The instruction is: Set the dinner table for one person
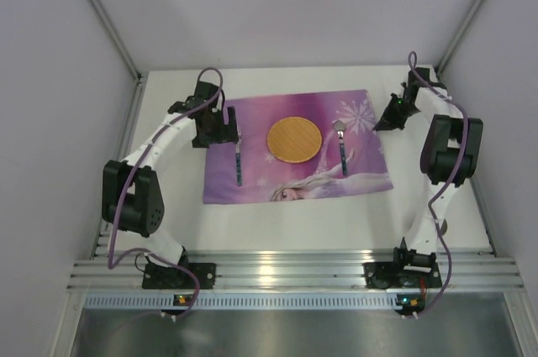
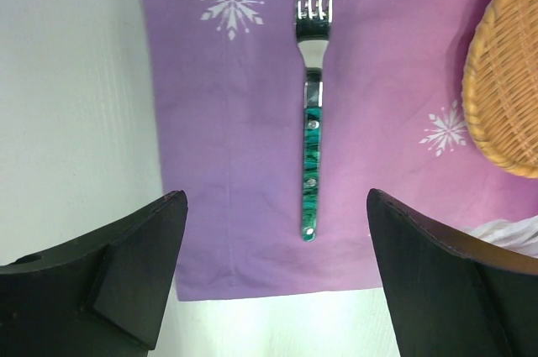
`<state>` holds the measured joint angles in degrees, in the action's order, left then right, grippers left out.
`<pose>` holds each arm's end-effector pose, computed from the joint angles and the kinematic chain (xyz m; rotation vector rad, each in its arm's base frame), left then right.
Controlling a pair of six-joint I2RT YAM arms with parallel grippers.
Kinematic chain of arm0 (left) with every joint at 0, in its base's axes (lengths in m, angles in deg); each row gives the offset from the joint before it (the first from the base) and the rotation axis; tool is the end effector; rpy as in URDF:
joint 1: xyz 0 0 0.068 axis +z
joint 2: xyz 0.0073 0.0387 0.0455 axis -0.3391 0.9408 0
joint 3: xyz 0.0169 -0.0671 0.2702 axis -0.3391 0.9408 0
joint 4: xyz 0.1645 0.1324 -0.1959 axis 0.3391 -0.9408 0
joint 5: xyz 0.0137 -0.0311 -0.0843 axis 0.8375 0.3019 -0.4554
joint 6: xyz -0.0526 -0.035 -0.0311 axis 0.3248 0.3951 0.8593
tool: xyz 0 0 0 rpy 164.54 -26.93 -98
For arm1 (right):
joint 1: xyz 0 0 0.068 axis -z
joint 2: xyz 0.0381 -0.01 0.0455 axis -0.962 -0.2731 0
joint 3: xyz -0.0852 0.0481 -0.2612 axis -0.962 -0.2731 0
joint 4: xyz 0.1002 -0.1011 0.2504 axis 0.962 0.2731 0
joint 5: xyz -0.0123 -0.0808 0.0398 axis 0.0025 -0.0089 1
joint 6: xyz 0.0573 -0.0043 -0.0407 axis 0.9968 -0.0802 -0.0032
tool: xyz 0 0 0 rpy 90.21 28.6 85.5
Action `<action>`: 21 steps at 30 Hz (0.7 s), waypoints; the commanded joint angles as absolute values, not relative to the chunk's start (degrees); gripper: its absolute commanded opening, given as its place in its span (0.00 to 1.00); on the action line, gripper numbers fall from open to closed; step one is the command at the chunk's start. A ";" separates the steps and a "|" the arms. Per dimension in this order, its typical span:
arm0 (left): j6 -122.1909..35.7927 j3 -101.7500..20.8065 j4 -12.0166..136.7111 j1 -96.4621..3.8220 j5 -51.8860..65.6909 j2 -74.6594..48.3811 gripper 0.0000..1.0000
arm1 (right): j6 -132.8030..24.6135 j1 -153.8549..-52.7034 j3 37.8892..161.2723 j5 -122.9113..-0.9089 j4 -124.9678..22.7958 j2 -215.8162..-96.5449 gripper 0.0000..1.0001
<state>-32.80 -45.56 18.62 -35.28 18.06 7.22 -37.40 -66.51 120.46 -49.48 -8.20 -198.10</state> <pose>0.3774 -0.1014 0.2385 -0.1671 2.6221 -0.1621 0.4807 -0.0446 0.1517 0.6656 2.7132 0.5574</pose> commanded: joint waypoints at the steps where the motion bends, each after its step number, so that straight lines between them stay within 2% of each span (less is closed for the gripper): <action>1: -32.81 -44.24 18.32 -35.38 19.03 4.36 0.93 | -38.67 -65.10 123.00 -52.58 -5.54 -197.71 0.00; 10: -32.02 -40.91 20.08 -35.38 18.77 1.72 0.92 | -39.11 -65.10 110.97 -56.28 -5.98 -192.44 0.00; 18: -32.63 -40.29 20.52 -35.38 18.33 0.58 0.92 | -39.20 -65.10 110.16 -58.48 -5.37 -190.24 0.00; 19: -32.72 -40.29 20.52 -35.38 18.24 0.40 0.92 | -39.55 -65.01 110.60 -58.04 -5.28 -190.24 0.05; 20: -32.81 -40.20 20.52 -35.38 18.15 0.14 0.92 | -39.73 -65.01 111.13 -57.34 -5.10 -190.15 0.15; 21: -32.81 -40.11 20.52 -35.38 18.15 0.05 0.92 | -39.81 -65.01 112.00 -57.25 -4.49 -190.06 0.32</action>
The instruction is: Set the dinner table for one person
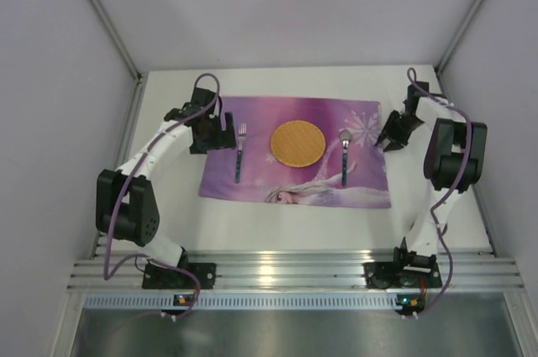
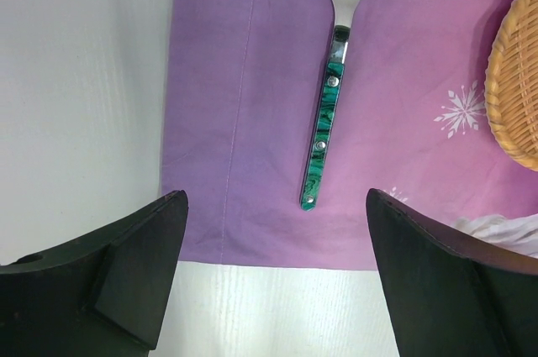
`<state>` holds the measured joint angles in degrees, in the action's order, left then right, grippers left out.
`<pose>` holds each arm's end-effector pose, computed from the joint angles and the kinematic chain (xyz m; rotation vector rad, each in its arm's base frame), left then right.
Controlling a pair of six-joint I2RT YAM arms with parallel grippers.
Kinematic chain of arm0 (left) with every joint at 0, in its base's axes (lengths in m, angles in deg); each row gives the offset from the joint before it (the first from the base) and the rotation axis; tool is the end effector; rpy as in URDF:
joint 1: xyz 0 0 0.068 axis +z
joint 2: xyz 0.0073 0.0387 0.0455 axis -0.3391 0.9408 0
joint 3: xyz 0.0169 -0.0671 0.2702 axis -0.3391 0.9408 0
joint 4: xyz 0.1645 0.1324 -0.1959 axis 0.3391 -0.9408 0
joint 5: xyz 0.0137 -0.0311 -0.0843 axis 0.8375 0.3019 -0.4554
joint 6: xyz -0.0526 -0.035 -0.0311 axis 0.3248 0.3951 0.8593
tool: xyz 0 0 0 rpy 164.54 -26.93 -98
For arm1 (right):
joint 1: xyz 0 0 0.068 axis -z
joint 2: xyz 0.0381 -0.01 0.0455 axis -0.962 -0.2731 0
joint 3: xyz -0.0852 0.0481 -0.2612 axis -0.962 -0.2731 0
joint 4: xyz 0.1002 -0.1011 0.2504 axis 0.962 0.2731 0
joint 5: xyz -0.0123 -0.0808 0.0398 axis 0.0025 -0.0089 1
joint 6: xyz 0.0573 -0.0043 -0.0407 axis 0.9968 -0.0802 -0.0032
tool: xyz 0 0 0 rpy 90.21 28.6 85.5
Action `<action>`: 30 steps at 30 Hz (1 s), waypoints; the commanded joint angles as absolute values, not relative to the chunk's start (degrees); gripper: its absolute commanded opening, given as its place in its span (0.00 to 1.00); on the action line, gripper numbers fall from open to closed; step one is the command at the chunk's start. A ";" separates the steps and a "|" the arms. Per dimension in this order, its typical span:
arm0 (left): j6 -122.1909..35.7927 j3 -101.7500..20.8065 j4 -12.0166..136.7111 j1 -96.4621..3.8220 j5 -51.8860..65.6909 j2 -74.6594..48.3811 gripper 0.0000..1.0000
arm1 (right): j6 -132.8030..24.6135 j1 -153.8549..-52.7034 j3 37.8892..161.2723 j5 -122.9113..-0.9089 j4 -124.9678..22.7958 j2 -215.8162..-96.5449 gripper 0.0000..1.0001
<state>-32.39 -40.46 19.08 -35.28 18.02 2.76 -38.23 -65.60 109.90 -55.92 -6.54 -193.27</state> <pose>0.3565 -0.0957 0.2365 -0.1764 2.6250 -0.1642 0.4363 -0.0519 0.1301 0.7506 2.8300 0.3871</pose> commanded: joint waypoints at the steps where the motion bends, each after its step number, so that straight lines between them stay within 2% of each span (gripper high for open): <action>1: -32.89 -39.94 20.52 -35.38 18.06 -0.13 0.92 | -40.08 -65.01 112.45 -57.25 -4.40 -189.19 0.64; 3: -32.89 -39.76 20.69 -35.38 17.98 -0.83 0.92 | -40.52 -65.01 113.24 -56.72 -4.05 -187.87 0.79; 4: -32.81 -39.32 20.87 -35.38 17.89 -1.27 0.92 | -40.95 -65.01 113.50 -57.42 -3.87 -186.21 1.00; 11: -31.49 -37.56 22.53 -35.38 16.31 -3.46 0.94 | -41.14 -64.92 111.68 -62.86 1.74 -175.84 1.00; 16: -30.26 -35.10 24.91 -35.47 12.88 -6.80 0.96 | -33.85 -63.52 103.24 -81.12 8.25 -159.68 1.00; 21: -29.55 -31.86 26.75 -35.47 10.33 -9.96 0.98 | -30.59 -56.77 86.89 -81.59 10.10 -142.02 1.00; 23: -29.64 -30.54 27.02 -35.47 9.54 -11.81 0.98 | -29.89 -55.79 82.86 -83.43 13.51 -139.45 1.00; 30: -31.48 -27.19 24.65 -35.55 7.43 -16.38 0.97 | -23.22 -52.80 79.32 -86.95 19.24 -132.59 1.00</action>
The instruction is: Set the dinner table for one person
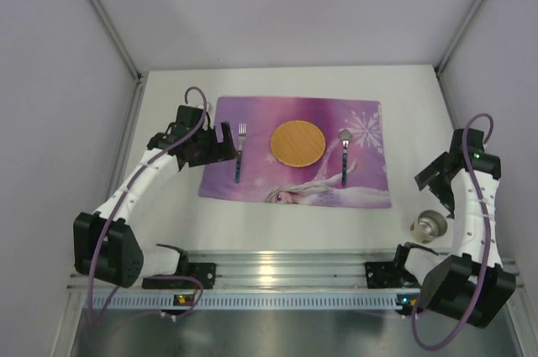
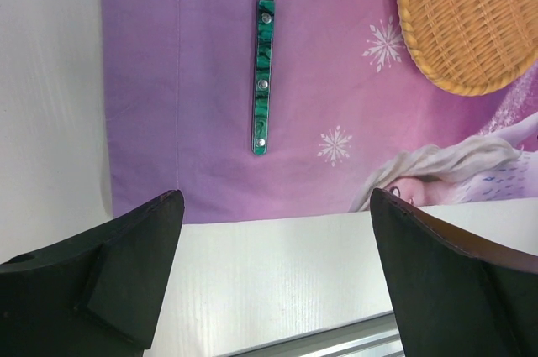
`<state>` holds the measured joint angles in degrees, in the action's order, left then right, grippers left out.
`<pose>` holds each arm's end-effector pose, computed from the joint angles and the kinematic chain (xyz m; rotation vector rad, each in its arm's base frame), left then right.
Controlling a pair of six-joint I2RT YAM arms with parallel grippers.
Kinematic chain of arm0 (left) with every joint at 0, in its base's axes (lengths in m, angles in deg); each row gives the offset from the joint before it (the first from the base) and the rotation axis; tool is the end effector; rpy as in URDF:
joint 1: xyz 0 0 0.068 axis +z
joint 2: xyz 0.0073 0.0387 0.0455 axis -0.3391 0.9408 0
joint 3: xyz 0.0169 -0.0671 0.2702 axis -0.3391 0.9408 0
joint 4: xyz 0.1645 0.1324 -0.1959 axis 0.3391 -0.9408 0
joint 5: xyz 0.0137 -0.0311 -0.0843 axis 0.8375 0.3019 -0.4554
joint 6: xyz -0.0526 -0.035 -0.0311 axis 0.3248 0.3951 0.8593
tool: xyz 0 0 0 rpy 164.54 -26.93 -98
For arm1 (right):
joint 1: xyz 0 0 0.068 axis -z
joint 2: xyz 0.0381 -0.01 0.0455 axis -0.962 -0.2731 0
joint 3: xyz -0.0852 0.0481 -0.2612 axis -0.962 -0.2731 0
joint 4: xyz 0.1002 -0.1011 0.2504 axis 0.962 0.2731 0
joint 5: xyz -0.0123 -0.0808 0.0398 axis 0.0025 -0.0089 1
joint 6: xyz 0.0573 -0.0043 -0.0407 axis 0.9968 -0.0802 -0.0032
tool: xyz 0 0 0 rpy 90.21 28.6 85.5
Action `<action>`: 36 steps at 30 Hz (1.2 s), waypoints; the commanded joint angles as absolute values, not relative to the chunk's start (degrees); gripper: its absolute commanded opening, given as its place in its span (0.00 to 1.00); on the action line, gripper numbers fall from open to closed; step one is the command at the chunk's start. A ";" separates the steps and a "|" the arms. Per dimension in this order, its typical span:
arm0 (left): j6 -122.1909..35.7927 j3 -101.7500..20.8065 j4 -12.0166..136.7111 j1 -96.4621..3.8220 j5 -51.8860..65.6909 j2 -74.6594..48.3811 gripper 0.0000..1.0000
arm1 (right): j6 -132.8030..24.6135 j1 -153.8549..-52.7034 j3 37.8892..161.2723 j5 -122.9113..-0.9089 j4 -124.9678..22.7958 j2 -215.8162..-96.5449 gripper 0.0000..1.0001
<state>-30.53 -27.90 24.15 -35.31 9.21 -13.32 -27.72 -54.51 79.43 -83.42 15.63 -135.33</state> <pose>0.2988 -0.0891 0.2560 -0.1468 2.5114 -0.4198 0.1866 -0.0813 0.2617 1.2888 2.4744 -0.2850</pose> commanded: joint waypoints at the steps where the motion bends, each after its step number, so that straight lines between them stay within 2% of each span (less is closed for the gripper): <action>1: -31.75 -27.19 24.04 -35.55 7.52 -17.52 0.97 | -22.42 -52.10 78.80 -87.56 19.68 -131.28 1.00; 9: -32.98 -27.63 16.57 -35.73 8.05 -21.13 0.96 | -17.41 -50.33 73.87 -89.67 22.67 -126.34 1.00; 15: -32.54 -25.26 16.39 -37.31 6.73 -23.06 0.95 | -13.99 -50.25 70.71 -90.30 23.73 -122.74 1.00; 18: -32.81 -24.73 16.21 -37.66 6.99 -23.86 0.95 | -12.67 -50.25 69.91 -88.97 22.94 -122.65 0.95; 22: -32.72 -24.20 16.30 -37.93 6.55 -24.73 0.95 | -11.87 -50.25 69.12 -89.94 22.15 -123.26 0.81; 28: -32.98 -23.06 17.17 -38.19 6.20 -25.09 0.95 | -10.81 -50.16 67.89 -90.65 19.95 -125.81 0.72; 30: -33.07 -22.88 17.61 -38.19 6.20 -25.09 0.95 | -10.55 -50.16 67.45 -90.21 18.99 -126.69 0.71; 36: -33.51 -22.88 18.49 -38.19 6.55 -24.74 0.95 | -9.41 -50.16 64.03 -85.82 14.07 -128.36 0.62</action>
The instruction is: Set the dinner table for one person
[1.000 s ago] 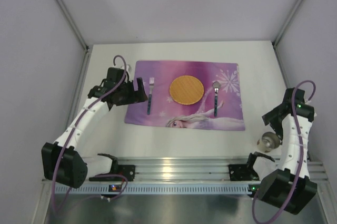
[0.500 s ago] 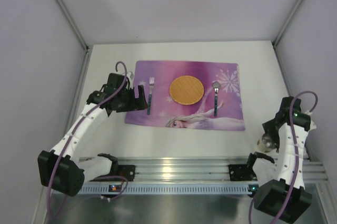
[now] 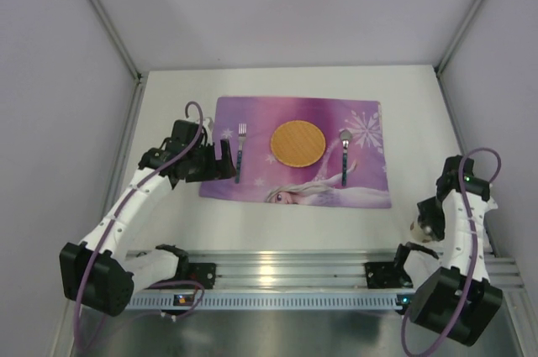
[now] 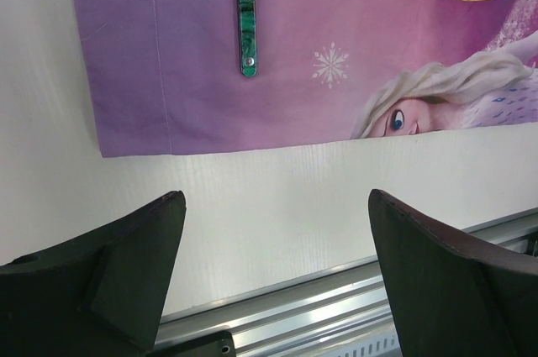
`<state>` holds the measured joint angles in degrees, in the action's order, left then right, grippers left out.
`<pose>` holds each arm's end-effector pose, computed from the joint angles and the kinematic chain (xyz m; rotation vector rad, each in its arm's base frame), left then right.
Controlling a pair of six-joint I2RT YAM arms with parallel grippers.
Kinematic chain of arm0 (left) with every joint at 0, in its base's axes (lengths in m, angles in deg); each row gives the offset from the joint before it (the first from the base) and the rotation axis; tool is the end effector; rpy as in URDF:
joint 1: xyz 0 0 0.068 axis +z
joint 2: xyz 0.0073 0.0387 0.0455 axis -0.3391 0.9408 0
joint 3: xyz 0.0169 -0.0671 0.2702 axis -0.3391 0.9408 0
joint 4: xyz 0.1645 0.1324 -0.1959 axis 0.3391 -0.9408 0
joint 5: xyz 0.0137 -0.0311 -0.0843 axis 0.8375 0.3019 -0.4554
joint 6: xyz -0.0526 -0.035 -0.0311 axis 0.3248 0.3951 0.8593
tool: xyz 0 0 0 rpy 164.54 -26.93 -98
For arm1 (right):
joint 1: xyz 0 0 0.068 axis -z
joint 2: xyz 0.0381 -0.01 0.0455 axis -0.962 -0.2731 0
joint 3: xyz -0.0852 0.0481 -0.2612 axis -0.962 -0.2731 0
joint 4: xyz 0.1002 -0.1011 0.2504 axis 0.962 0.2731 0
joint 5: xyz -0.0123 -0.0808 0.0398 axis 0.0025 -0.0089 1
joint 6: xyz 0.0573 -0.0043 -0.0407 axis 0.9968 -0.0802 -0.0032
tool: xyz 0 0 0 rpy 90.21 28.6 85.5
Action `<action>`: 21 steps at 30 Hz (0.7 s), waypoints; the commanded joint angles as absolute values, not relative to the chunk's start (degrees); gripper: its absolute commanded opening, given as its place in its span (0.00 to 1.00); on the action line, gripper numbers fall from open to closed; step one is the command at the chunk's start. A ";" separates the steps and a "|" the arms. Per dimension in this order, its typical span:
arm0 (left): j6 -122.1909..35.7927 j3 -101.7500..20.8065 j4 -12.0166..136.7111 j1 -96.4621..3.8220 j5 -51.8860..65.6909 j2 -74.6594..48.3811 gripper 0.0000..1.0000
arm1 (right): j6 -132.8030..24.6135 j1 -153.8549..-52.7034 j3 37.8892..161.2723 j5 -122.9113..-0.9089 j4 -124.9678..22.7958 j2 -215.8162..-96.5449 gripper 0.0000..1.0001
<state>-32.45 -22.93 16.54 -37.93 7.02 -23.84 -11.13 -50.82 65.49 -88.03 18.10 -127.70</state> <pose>0.2459 -0.0891 0.2635 -0.0347 2.5585 -0.4601 0.1359 -0.0786 0.2078 1.7490 2.2960 -0.4042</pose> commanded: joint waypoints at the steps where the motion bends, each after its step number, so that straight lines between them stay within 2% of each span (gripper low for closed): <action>1: -33.60 -22.88 18.50 -38.19 6.64 -24.65 0.95 | -9.67 -50.16 63.59 -84.24 13.02 -128.54 0.57; 3: -33.69 -22.36 18.67 -38.19 6.99 -24.47 0.95 | -9.41 -50.16 62.45 -83.44 10.38 -128.89 0.51; 6: -33.77 -21.57 18.93 -38.19 7.34 -24.47 0.95 | -10.81 -50.25 61.39 -83.44 7.56 -131.07 0.34; 7: -33.77 -21.39 19.11 -38.19 7.34 -24.47 0.95 | -11.25 -50.16 61.82 -84.57 6.95 -131.52 0.19; 9: -33.69 -21.39 19.20 -38.19 7.60 -24.47 0.95 | -12.65 -50.25 62.44 -85.37 6.33 -132.84 0.02; 15: -33.69 -21.13 19.11 -38.19 8.39 -24.56 0.95 | -14.24 -50.16 68.85 -87.21 6.94 -134.07 0.00; 21: -33.33 -20.25 19.90 -38.19 9.27 -25.97 0.96 | -14.77 -50.33 81.67 -85.21 8.61 -139.16 0.00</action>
<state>-32.89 -21.10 17.09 -37.93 8.38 -24.08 -13.99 -50.71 74.91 -85.50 9.68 -137.36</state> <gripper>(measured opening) 0.957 0.052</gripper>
